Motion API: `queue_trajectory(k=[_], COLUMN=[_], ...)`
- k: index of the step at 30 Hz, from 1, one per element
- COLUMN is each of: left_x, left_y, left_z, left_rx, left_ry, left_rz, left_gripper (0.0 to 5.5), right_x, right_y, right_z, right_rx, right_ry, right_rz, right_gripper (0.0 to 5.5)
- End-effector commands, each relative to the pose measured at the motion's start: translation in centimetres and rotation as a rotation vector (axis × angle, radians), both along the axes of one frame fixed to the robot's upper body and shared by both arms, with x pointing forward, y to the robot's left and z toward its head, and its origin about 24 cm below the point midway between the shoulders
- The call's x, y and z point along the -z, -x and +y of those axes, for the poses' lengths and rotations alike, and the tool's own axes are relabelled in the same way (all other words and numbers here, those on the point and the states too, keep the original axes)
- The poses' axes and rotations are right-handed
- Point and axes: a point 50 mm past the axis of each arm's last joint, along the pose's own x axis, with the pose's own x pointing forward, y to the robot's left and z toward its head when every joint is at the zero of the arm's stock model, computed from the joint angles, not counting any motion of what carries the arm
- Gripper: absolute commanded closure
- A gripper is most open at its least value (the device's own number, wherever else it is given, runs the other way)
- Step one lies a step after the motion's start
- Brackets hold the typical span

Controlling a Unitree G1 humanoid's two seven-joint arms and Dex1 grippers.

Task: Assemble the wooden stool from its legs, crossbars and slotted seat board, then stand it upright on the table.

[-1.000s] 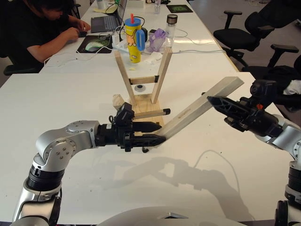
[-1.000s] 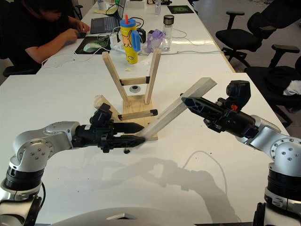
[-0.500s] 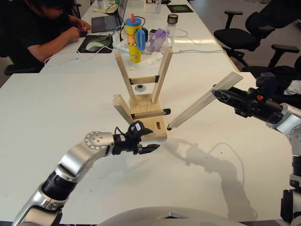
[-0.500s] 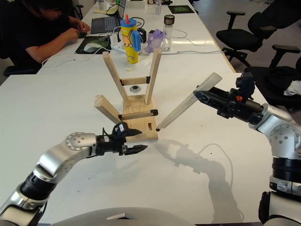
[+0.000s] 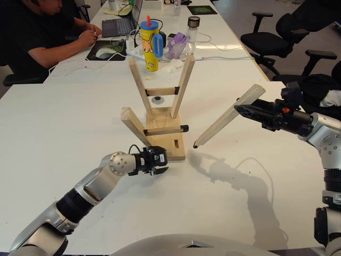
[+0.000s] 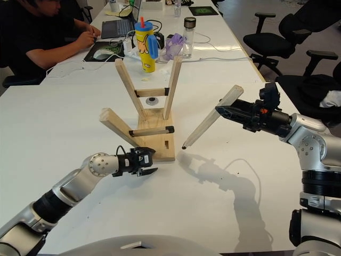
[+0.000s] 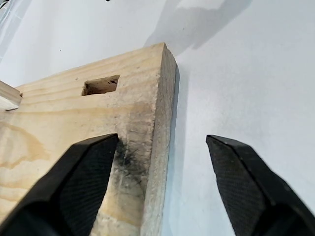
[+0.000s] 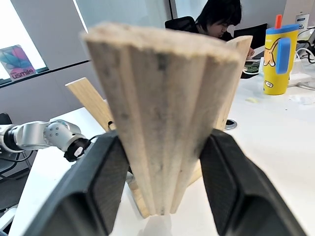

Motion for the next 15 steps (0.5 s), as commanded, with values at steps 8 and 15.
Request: queue_trajectory(k=[8, 15], left_x=[4.4, 4.5], left_y=[3.4, 3.5], left_z=[3.8, 3.0], left_rx=[-0.030, -0.019], left_ry=[-0.198, -0.163], left_rz=[0.339, 0.356], left_gripper=[2.19, 2.19], right_x=[0.1, 1.6], right_y=[0.5, -0.3], right_z=[5.1, 7.0], right_rx=[-0.165, -0.158], right_ry=[-0.087, 0.015], right_rz=[-0.056, -0.102], right_gripper=[3.43, 3.43])
